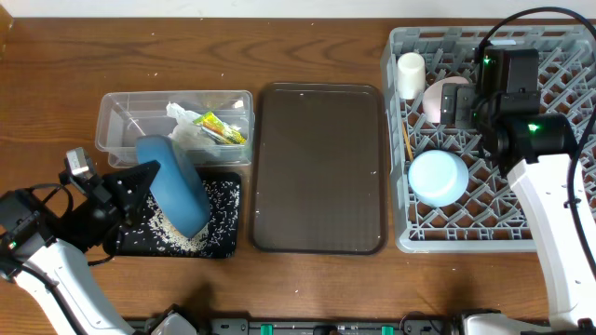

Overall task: Sort waste into correct bins and load items into the dishwasher rack
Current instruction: 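Tilt the blue plate to dump the rice onto the black tray, then carry the empty blue plate right and set it on the brown tray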

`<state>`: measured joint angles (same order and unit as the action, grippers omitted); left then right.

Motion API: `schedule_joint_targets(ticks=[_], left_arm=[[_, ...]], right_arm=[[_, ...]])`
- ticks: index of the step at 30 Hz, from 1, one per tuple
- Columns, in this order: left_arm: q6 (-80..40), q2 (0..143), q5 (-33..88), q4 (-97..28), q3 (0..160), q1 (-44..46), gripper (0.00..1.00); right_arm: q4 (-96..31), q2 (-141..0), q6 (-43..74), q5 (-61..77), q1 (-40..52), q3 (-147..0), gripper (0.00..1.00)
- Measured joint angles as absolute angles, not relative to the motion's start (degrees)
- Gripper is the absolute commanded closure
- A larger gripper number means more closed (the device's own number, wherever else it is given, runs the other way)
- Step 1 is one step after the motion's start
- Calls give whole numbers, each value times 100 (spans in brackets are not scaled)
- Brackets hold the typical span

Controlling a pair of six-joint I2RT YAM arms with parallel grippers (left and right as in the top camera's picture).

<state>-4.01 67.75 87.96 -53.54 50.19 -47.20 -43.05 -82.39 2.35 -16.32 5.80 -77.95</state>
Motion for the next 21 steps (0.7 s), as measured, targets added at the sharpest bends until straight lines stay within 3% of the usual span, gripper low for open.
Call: schedule_joint_targets(ticks=[6, 11, 21], left_arm=[[-425, 6772, 8801, -5354, 5022, -4593, 94], [-526, 6751, 8678, -5354, 5164, -3874, 94], [-2051, 6020, 6622, -4058, 5763, -720, 94]], right_arm=[[-4305, -8239, 235, -1632, 580, -7795, 1], [-4305, -8239, 235, -1632, 580, -7795, 1], [-4305, -8239, 235, -1632, 580, -7795, 1]])
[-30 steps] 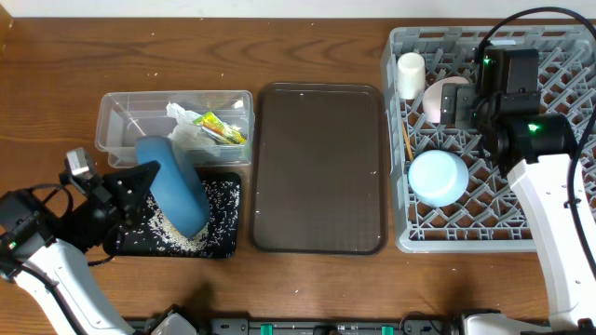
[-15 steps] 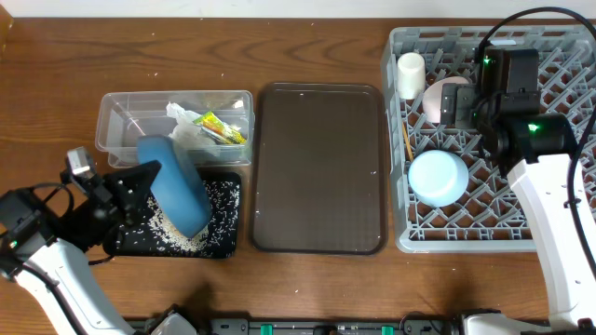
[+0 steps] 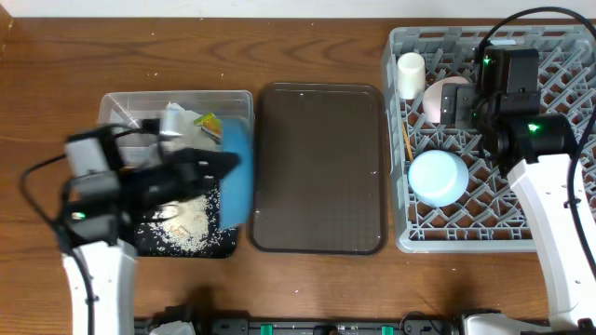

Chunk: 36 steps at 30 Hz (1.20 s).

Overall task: Sort waste into correct bins and load items into the dishwasher rack
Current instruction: 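Carry the empty blue plate right and set it on the brown tray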

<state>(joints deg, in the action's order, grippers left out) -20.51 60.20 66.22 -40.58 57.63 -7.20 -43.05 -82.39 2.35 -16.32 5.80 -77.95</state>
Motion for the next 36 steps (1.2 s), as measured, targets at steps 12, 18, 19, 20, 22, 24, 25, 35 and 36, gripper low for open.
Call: schedule_joint_targets(ticks=[12, 18, 19, 20, 22, 24, 25, 35, 36], left_arm=[[-3197, 6628, 1855, -3310, 5791, 4003, 94], [-3238, 7832, 685, -2558, 5795, 5113, 94], [-3236, 8020, 585, -2477, 5795, 5175, 94], [-3234, 8191, 508, -2383, 5795, 5207, 94], [-3236, 8490, 377, -2228, 5795, 5223, 94], [-3227, 8698, 276, -2130, 5795, 5223, 94], [-3214, 8770, 246, -2075, 5795, 5223, 94], [-3061, 8831, 108, -1903, 5795, 5162, 52], [-3057, 8788, 106, -1903, 5795, 5118, 52]], right_arm=[[-4307, -8239, 235, -1629, 580, -7795, 1], [-4305, -8239, 235, -1629, 580, -7795, 1], [-4305, -8239, 235, -1632, 580, -7795, 1], [-4305, -8239, 235, -1632, 580, -7795, 1], [-4305, -8239, 235, -1632, 580, -7795, 1], [-4303, -8239, 235, -1629, 580, -7795, 1], [-4305, -8239, 235, -1632, 580, -7795, 1], [-4305, -8239, 235, -1632, 580, -7795, 1], [-4305, -8239, 235, -1632, 580, -7795, 1]])
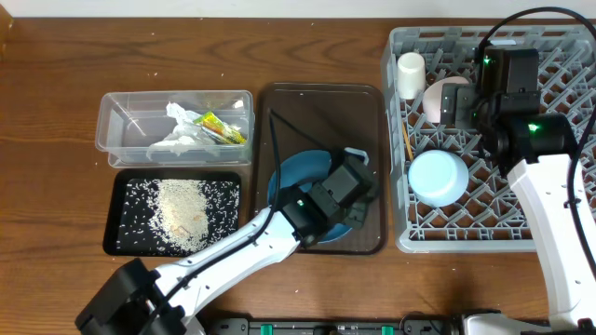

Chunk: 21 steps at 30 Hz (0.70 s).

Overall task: Sort waste into correct bins and load items into the dishwasher rack
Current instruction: 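Carry the empty blue plate right and set it on the brown tray, then retract the left gripper to the left side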

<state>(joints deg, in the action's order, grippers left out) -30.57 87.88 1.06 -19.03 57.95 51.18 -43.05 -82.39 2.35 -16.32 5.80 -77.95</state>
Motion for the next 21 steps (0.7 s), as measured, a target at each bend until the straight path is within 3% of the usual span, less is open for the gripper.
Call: schedule_joint_targets(ticks=[11, 21], left_arm=[[-3109, 7019, 104, -2373, 5795, 3618, 50], [-2956, 4886, -519, -4272, 5828, 578, 37]], right_arm=[[-4303, -8239, 235, -1632, 580, -7795, 1], [-4303, -8239, 235, -1632, 580, -7795, 1]])
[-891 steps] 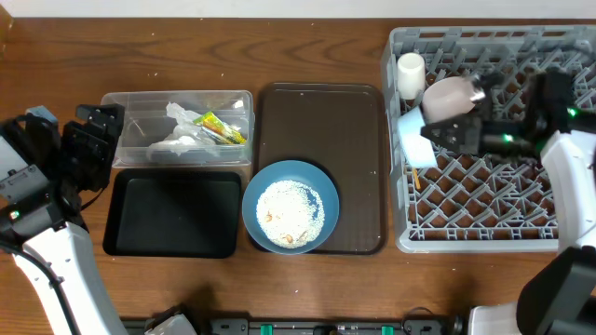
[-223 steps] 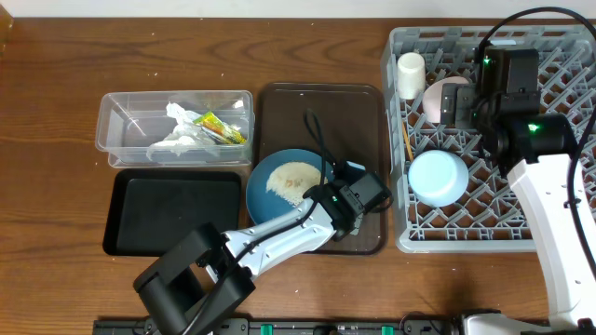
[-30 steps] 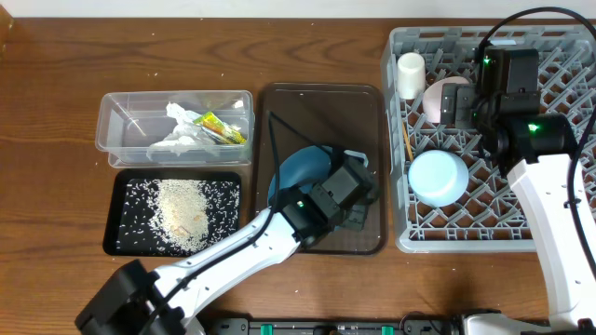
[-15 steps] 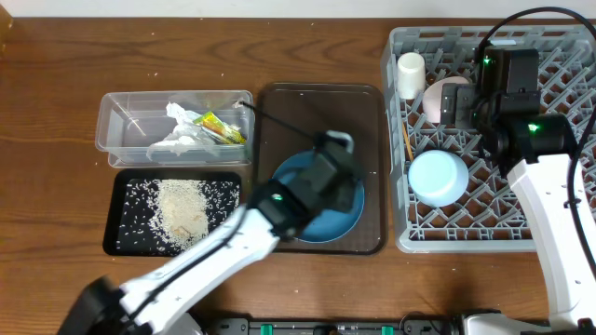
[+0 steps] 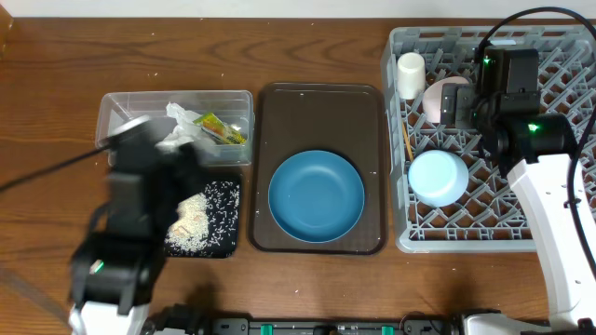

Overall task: Sort waste into correct bins and load items into the dishwasher rack
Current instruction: 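Retract the left gripper to the left side, then move the right gripper left and grasp the blue plate's rim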

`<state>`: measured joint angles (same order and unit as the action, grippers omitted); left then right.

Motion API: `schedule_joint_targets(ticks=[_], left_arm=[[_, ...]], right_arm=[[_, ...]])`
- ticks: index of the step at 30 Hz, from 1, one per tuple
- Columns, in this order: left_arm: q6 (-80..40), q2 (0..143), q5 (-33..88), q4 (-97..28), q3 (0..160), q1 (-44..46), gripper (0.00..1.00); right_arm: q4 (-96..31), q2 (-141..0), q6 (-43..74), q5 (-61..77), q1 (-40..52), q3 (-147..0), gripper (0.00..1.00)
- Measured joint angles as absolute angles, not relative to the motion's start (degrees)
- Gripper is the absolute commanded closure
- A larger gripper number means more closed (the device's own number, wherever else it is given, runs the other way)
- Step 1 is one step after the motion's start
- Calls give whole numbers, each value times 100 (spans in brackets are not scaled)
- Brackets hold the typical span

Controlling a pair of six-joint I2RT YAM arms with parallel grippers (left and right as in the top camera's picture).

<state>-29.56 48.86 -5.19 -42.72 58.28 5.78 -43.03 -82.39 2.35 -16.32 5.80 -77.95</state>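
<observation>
A blue plate [image 5: 317,198] lies flat on the brown tray [image 5: 321,112], alone and free of any gripper. My left gripper [image 5: 177,177] is a motion blur over the black tray of rice [image 5: 216,228], well left of the plate; its jaws cannot be made out. My right gripper [image 5: 456,104] hangs open over the grey dishwasher rack [image 5: 559,233], above a pink plate [image 5: 434,95]. In the rack are also a white cup [image 5: 411,73] and a light blue bowl [image 5: 438,177].
A clear plastic bin [image 5: 116,116] behind the black tray holds crumpled wrappers [image 5: 200,127]. A chopstick [image 5: 406,135] lies along the rack's left side. The blurred left arm covers the left half of the black tray.
My left arm has pulled back from the brown tray to the left, over the black rice tray. The blue plate, which it was setting down, now lies flat and free on the brown tray.
My left gripper held the blue plate tilted over the black tray, with rice below it. Then it held the plate further right, then down on the brown tray. Now the plate rests there and the arm is back at the left. The right arm never moved.
</observation>
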Motion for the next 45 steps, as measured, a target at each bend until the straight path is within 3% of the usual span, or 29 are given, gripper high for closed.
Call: schedule_joint_targets(ticks=[2, 4, 8, 16, 21, 26, 33, 35, 39, 45], left_arm=[[-2954, 4628, -701, -4580, 5828, -69, 35], [-2950, 4438, -799, -4781, 5830, -545, 23], [-2928, 4313, -899, -4995, 5833, -1229, 18], [-2906, 4434, -917, -4995, 5833, -1341, 13], [-2906, 4482, -921, -4995, 5833, -1341, 12], [-2891, 4488, -921, -4998, 5833, -1343, 11], [-2888, 4491, -919, -4998, 5833, -1345, 11], [-2886, 4491, -919, -4995, 5833, -1345, 11], [-2888, 4488, -919, -4998, 5833, -1345, 11], [-2886, 4491, -921, -4998, 5833, -1345, 11]], right_arm=[[-4303, -8239, 235, -1629, 580, -7795, 1], [-4305, -8239, 235, -1632, 580, -7795, 1], [-4305, -8239, 235, -1632, 580, -7795, 1], [-4305, -8239, 237, -1546, 580, -7793, 1], [-4453, -8239, 558, -180, 580, -7793, 2], [-4311, -8278, 1378, 1914, 753, -7758, 30], [-4392, -8346, 1804, 2314, 2477, -7376, 37], [-4338, -8357, 1846, 1990, 3109, -7212, 39], [-4014, -8416, 1831, 1271, 4263, -6888, 50], [-3533, -8855, 1483, 346, 5704, -6650, 55]])
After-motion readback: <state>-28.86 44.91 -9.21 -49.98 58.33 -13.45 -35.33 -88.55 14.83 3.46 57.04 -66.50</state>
